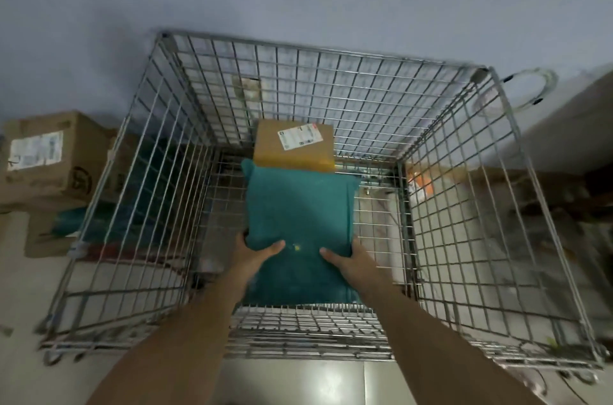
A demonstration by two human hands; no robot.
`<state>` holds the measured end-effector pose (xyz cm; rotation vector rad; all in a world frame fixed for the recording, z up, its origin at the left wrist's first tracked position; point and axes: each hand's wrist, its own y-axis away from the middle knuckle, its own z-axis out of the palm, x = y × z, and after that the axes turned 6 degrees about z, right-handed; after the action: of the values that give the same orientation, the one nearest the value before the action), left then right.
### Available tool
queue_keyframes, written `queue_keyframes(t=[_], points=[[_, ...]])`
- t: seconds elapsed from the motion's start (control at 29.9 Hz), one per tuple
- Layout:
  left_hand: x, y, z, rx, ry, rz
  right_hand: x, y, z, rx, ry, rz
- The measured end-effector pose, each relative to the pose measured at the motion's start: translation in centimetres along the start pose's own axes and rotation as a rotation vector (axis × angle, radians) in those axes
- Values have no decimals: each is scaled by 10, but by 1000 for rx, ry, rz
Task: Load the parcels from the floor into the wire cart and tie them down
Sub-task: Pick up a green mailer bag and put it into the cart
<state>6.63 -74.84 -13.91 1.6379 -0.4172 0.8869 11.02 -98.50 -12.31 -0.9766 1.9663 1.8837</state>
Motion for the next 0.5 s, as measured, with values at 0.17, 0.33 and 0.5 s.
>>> queue_keyframes(t=[0.17, 0.33, 0.5], points=[[-43, -29, -1, -29, -20, -93, 38, -37, 12, -23, 23, 33], [-55, -52, -4, -104, -45, -107, 56, -59, 9, -8, 152, 29], [-53, -58, -20, -146, -104, -122, 47, -44, 1, -40, 234, 62]])
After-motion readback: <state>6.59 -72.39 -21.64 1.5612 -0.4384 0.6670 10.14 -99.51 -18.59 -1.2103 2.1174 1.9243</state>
